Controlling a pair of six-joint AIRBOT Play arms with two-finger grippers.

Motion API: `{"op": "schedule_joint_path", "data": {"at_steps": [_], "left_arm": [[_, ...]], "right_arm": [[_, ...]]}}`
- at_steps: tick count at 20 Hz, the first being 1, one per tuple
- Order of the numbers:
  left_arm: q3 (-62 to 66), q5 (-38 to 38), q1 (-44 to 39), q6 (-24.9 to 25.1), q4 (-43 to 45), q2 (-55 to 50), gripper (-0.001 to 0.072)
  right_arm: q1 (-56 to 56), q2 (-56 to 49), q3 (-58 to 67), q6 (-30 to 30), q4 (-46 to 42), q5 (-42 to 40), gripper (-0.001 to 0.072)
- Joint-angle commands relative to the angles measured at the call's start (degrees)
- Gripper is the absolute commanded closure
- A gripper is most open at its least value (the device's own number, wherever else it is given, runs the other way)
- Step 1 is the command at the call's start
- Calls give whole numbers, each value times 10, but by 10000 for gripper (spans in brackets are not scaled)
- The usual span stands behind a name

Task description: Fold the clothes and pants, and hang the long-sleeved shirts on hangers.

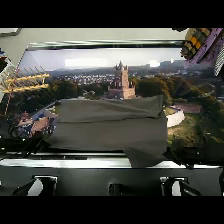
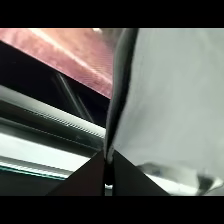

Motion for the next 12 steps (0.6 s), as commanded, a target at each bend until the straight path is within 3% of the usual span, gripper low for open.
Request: {"op": "schedule_joint_path", "data": {"at_steps": [1,3,6,9,12], "left_arm": [[1,39,-6,-26,-31,52,693],[4,119,-28,-24,-82,36,693],[21,205,-90,-24,-94,-23,693],[55,271,-139,-24,-94,-96,693],[111,308,-153,-24,-94,-161,693]], "right_arm": [[0,62,12,6,19,12,677],[0,37,14,-1,62,103,677],[0,-73,20,-56,153,212,677],[0,-207,63,-130,202,270,677],[12,-327,144,-166,214,284,677]]}}
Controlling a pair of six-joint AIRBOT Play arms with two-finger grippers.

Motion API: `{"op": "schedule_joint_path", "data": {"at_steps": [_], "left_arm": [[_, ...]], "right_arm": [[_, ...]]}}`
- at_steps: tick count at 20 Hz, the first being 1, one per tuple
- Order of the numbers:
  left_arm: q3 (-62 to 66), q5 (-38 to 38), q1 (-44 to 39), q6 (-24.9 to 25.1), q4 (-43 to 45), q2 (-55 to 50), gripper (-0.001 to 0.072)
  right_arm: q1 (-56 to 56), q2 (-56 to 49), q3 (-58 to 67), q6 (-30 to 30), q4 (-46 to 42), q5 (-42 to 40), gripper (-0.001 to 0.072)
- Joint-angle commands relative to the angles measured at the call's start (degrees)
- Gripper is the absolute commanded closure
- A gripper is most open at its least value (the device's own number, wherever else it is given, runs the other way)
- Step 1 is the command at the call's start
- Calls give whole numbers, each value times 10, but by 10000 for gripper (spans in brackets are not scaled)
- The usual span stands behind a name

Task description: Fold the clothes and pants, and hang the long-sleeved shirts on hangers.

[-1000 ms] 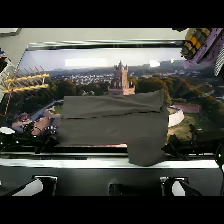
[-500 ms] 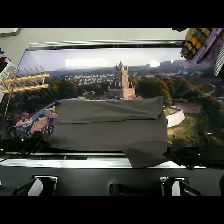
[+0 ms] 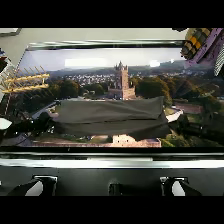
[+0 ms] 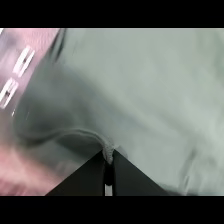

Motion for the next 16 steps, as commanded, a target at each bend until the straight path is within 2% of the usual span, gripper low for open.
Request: {"op": "schedule_joint_path", "data": {"at_steps": [1,7,11,16], "left_arm": [[60,64,-23,0,-4,-76,693],[175,76,-44,38,-3,-201,693],[254,75,-52,57,-3,-276,693],[334,55,-62,62,32,-352,693]], "right_arm": [[28,-140,88,-54,35,59,677],[130,-287,235,-18,17,129,676],[132,-324,296,14,-10,139,676],[132,-362,322,24,-20,150,676]]}}
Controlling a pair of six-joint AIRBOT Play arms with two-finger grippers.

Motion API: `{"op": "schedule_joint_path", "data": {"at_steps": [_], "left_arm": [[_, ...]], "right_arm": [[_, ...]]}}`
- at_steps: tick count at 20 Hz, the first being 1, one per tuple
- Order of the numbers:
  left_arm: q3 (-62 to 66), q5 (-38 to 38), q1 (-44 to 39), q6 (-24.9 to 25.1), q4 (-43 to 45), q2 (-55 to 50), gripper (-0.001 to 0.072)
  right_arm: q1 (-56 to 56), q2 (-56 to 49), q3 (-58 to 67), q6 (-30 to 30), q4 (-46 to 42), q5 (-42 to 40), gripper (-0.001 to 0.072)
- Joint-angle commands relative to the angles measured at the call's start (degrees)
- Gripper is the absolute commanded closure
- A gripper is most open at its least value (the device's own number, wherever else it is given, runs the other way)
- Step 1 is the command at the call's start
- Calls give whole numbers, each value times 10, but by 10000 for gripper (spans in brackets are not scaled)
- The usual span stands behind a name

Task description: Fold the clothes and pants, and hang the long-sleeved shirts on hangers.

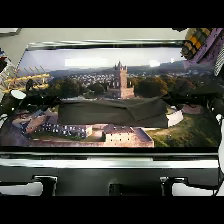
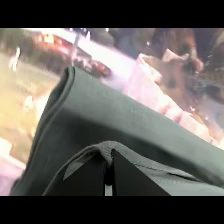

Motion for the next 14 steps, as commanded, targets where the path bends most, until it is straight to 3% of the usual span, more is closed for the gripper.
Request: {"op": "schedule_joint_path", "data": {"at_steps": [1,8,10,11,14], "left_arm": [[47,-9,-6,4,19,-54,693],[61,-8,-20,4,18,-103,681],[68,-15,-15,4,20,-97,427],[76,-26,-11,4,26,-92,383],[118,-79,1,4,90,-66,383]], "right_arm": [[2,-31,19,13,-9,20,676],[26,-77,19,13,-10,31,669],[18,-75,26,13,-10,7,513],[3,-71,36,14,-11,-20,414],[-63,-59,78,17,-65,-108,254]]}}
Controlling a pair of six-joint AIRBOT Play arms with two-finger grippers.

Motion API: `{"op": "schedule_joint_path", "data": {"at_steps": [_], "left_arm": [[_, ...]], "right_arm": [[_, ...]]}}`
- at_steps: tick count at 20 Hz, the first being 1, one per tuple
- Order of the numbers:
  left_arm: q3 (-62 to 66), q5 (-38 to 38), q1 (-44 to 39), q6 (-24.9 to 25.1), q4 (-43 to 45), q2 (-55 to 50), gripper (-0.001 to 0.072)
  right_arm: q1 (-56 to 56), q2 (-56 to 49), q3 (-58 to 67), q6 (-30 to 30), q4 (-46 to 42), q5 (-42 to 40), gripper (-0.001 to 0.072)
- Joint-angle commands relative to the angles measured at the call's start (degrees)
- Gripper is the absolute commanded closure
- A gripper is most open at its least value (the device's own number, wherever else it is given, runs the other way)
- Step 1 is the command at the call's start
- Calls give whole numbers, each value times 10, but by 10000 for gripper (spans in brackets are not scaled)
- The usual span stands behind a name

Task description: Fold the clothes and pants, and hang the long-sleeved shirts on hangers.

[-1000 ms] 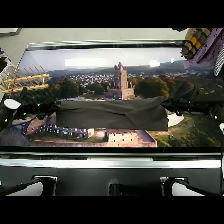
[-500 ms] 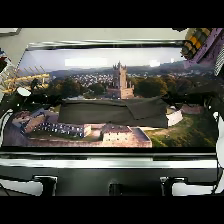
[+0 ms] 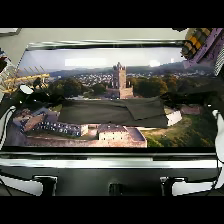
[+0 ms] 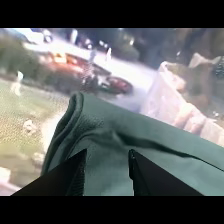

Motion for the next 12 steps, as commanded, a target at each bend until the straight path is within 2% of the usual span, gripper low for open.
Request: {"op": "schedule_joint_path", "data": {"at_steps": [1,2,3,4,5,12], "left_arm": [[46,-66,9,0,79,26,383],[60,-87,9,0,106,36,381],[73,-108,9,0,127,48,341],[82,-122,9,-2,139,58,153],[89,-136,9,-9,149,68,82],[100,-197,9,-22,163,91,83]], "right_arm": [[-61,7,35,6,-55,-93,205],[-75,5,35,6,-64,-104,195],[-81,-1,35,4,-73,-112,156],[-80,-10,35,-5,-75,-120,117],[-78,-21,35,-17,-72,-129,108],[-54,-81,35,-68,-59,-116,109]]}}
